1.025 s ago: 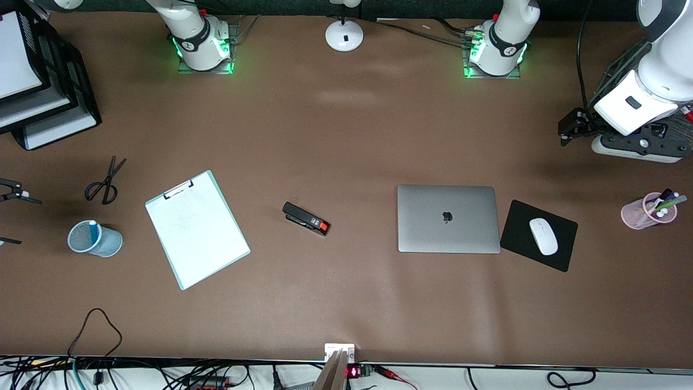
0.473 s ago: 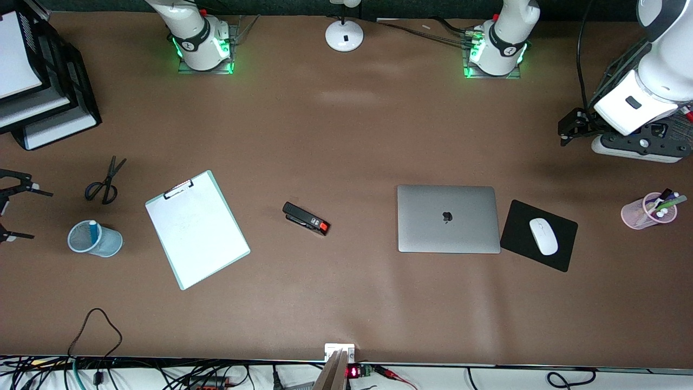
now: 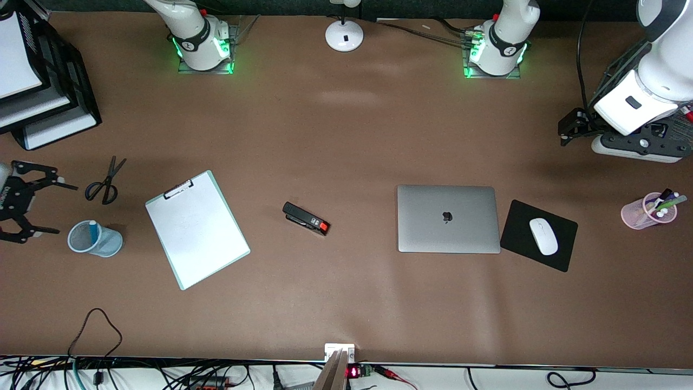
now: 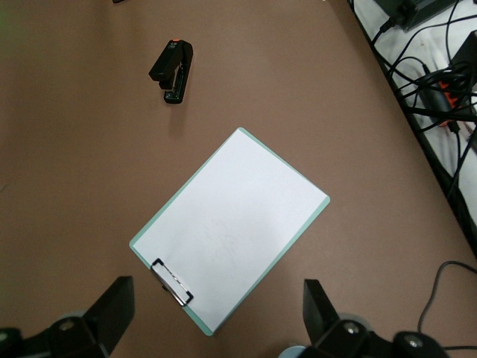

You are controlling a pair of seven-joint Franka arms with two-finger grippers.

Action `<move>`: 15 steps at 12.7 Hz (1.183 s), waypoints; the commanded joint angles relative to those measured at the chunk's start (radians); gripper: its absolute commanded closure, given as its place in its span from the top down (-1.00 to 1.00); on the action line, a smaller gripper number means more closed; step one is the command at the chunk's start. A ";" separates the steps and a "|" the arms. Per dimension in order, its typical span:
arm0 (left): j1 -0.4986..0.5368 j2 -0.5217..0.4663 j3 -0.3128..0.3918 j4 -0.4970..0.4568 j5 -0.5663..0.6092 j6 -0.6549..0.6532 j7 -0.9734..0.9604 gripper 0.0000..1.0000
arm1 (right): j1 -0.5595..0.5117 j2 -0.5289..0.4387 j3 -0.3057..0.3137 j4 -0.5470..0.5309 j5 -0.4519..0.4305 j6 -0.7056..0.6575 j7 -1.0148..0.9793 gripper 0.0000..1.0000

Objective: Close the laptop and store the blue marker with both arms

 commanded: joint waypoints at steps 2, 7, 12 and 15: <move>-0.003 0.000 0.001 0.013 -0.023 -0.007 0.005 1.00 | 0.096 -0.061 0.002 -0.007 -0.110 -0.011 0.247 1.00; -0.002 0.002 -0.011 0.016 -0.021 -0.007 0.003 1.00 | 0.158 -0.151 0.004 -0.187 -0.138 0.133 0.418 1.00; -0.002 0.003 -0.013 0.024 -0.021 -0.009 -0.003 1.00 | 0.210 -0.193 0.004 -0.266 -0.261 0.109 0.797 1.00; -0.002 0.003 -0.013 0.024 -0.020 -0.009 -0.003 1.00 | 0.244 -0.197 0.004 -0.274 -0.330 0.043 1.036 1.00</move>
